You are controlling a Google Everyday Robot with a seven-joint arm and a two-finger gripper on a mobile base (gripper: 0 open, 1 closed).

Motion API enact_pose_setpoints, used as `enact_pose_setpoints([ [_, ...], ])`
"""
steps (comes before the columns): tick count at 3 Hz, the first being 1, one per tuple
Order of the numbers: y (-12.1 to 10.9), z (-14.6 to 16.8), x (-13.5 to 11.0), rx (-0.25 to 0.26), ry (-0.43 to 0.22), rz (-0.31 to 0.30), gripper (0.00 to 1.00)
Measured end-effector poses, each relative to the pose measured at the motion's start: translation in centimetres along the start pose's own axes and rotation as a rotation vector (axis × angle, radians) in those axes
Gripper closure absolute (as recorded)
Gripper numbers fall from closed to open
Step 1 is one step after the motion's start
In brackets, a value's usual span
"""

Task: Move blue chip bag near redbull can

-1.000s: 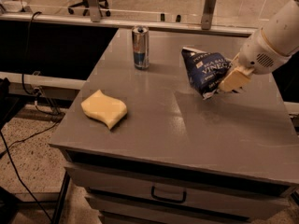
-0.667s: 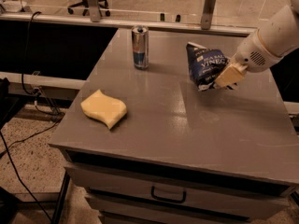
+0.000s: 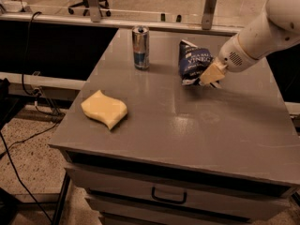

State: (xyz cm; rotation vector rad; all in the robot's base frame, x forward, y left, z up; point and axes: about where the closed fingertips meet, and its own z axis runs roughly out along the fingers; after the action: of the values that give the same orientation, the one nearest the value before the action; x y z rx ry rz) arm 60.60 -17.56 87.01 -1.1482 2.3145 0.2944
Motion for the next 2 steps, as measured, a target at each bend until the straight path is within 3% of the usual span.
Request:
enact_pose_setpoints([
  [1, 0.3, 1.3, -1.1, -0.010, -0.013, 0.022, 1.00],
  [2, 1.0, 1.9, -2.7, -0.026, -0.028, 0.025, 0.79],
])
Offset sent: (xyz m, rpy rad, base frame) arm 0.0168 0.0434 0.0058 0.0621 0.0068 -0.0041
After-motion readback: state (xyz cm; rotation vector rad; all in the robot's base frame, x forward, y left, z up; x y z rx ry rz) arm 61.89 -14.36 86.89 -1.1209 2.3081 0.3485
